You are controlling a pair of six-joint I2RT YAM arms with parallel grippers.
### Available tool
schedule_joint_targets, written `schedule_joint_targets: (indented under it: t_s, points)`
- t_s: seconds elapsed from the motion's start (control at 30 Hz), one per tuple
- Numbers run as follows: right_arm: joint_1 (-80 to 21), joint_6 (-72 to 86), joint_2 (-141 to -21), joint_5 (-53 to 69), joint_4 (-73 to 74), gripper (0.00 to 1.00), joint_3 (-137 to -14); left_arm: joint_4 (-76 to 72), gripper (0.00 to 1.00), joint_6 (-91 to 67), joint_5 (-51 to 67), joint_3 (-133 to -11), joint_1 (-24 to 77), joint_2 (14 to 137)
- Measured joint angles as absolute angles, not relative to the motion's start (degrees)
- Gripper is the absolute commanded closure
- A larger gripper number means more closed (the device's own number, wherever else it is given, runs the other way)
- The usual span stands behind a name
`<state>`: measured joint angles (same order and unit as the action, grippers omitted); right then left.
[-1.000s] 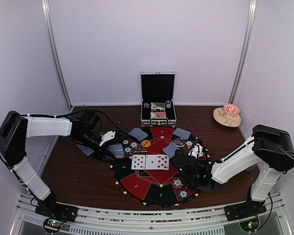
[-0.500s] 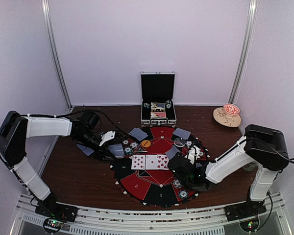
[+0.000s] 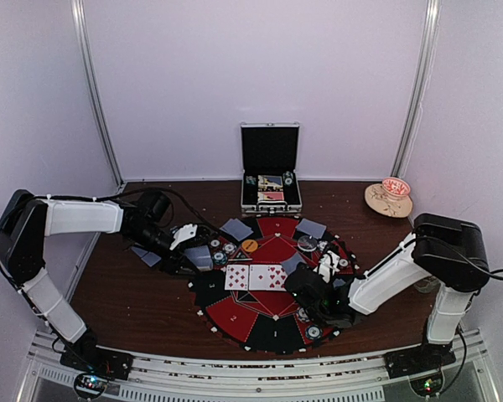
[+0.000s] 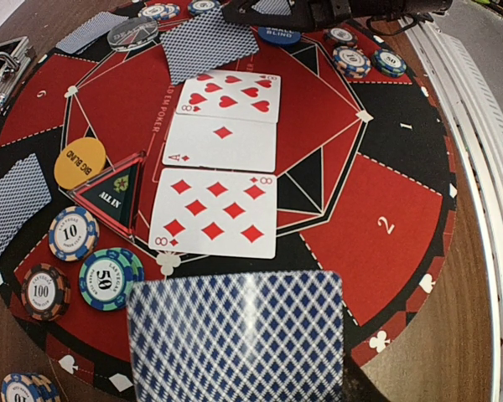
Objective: Distribute texas hold em gaming equipment
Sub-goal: Place the poker card in the community card area.
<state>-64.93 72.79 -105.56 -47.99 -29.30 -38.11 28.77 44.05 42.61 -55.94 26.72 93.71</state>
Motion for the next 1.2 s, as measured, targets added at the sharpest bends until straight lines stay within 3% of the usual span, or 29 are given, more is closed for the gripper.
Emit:
schedule_joint_targets:
  t_s: [1.2]
  points:
    - [-71.16,74.89,-103.18,-49.82,-20.29,0.8,-38.89,28.77,0.54,44.03,42.61,-55.94,26.72,93.71]
